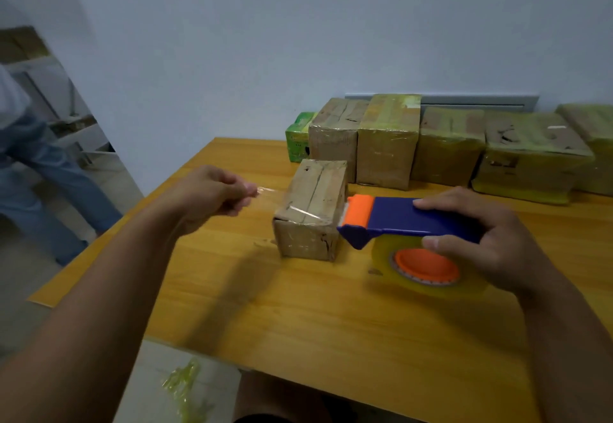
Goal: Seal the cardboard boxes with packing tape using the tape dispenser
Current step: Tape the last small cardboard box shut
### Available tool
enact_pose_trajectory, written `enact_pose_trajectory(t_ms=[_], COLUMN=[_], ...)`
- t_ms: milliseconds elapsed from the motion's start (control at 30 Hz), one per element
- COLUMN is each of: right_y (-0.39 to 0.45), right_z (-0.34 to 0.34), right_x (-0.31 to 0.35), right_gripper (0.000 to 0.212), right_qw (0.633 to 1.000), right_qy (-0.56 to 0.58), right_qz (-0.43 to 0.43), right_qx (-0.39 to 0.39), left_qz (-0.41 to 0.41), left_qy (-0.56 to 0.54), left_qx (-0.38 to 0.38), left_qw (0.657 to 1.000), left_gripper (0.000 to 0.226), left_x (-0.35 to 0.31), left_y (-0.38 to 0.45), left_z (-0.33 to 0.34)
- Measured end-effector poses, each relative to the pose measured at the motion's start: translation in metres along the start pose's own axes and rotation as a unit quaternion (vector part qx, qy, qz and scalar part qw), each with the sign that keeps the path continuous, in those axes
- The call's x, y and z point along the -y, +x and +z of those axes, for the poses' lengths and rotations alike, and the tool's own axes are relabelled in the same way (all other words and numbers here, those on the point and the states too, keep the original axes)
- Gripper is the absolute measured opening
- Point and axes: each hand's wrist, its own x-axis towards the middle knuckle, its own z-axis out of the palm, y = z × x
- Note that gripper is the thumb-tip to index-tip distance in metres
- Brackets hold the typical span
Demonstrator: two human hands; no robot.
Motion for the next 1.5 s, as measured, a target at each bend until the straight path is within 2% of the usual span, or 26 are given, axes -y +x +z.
enact_pose_trajectory(t_ms=[200,333,633,800,867,933,967,1000,1067,1100,1167,1267,1400,1500], right_y=[0.008,0.010,0.010,0.008,0.007,0.007,0.007,0.007,0.006,0.006,0.005,0.005,0.004,0.004], right_z=[0.000,-0.006,-0.007,-0.004,-0.002,-0.002,-0.002,-0.002,-0.002,-0.002,-0.002,-0.002,-0.003,-0.005], right_x=[-0.006,-0.008,-0.022,-0.030,-0.030,-0.031,-0.031,-0.031,-0.032,-0.032,-0.032,-0.031,-0.030,-0.029], right_gripper=[0.051,0.051,0.046,0.045,0.044,0.046,0.046,0.046,0.046,0.046,0.046,0.046,0.046,0.046], right_qw=[0.999,0.997,0.995,0.996,0.996,0.996,0.996,0.996,0.996,0.996,0.996,0.996,0.996,0.995], right_qy=[0.007,0.011,0.041,0.034,0.039,0.037,0.035,0.035,0.036,0.037,0.040,0.042,0.049,0.052], right_qz=[0.039,0.062,0.088,0.086,0.084,0.083,0.083,0.082,0.078,0.077,0.076,0.076,0.075,0.080], right_qx=[0.031,0.042,0.009,0.009,0.008,0.004,0.002,0.000,-0.004,-0.005,-0.009,-0.011,-0.015,-0.020], left_qz=[-0.028,-0.033,-0.057,-0.110,-0.115,-0.105,-0.086,-0.046,0.087,0.172,0.286,0.331,0.354,0.369], left_qy=[-0.028,-0.037,-0.084,-0.090,-0.024,0.151,0.240,0.285,0.241,0.207,0.232,0.325,0.415,0.441], left_qx=[-0.045,-0.013,-0.001,-0.002,-0.016,-0.044,-0.077,-0.130,-0.232,-0.257,-0.242,-0.200,-0.207,-0.220], left_qw=[0.998,0.999,0.995,0.990,0.993,0.982,0.964,0.948,0.938,0.928,0.897,0.863,0.812,0.788], left_gripper=[0.011,0.011,0.010,0.021,0.025,0.033,0.036,0.035,0.030,0.030,0.038,0.046,0.035,0.029], left_x=[0.025,0.032,0.040,0.049,0.048,0.047,0.048,0.051,0.056,0.059,0.063,0.074,0.080,0.086], left_y=[0.007,0.006,0.009,0.011,0.013,0.014,0.014,0.012,0.001,-0.006,-0.019,-0.017,-0.006,0.000], left_z=[0.014,0.015,0.034,0.046,0.050,0.054,0.057,0.062,0.073,0.080,0.096,0.112,0.113,0.103])
